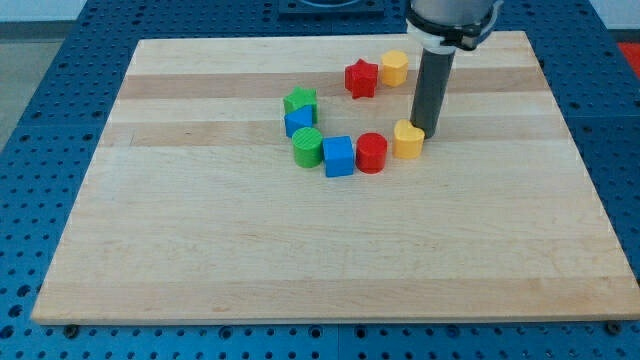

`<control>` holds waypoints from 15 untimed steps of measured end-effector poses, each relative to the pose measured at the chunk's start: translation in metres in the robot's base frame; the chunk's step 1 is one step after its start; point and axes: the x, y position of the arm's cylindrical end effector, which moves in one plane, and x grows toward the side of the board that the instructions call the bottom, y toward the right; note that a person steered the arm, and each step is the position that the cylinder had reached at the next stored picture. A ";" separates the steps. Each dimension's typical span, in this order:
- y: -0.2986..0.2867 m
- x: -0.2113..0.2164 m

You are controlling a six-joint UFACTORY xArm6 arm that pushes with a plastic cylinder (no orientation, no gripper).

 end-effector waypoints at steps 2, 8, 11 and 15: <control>0.011 0.016; 0.013 0.033; 0.000 0.044; -0.021 0.056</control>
